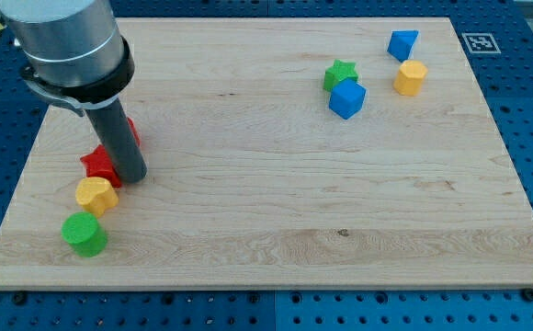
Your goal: Push blue cube to the center
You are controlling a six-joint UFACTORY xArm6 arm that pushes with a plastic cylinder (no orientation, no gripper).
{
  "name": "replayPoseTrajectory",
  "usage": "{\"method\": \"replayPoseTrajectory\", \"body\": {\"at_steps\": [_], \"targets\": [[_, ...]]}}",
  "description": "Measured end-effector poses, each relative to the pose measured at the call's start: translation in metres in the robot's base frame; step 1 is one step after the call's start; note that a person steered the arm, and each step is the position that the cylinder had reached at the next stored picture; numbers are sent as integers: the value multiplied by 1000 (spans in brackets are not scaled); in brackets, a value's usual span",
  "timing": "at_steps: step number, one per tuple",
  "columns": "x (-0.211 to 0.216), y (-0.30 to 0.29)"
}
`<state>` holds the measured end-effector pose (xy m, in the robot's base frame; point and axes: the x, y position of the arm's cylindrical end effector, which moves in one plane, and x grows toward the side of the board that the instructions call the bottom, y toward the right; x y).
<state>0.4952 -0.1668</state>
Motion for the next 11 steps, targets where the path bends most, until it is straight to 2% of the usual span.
{"method": "replayPoseTrajectory", "body": {"at_steps": [3,4,6,8,9,11], "targets": [[0,-7],[0,18],[0,162],[0,274],[0,274],[-63,316]]}}
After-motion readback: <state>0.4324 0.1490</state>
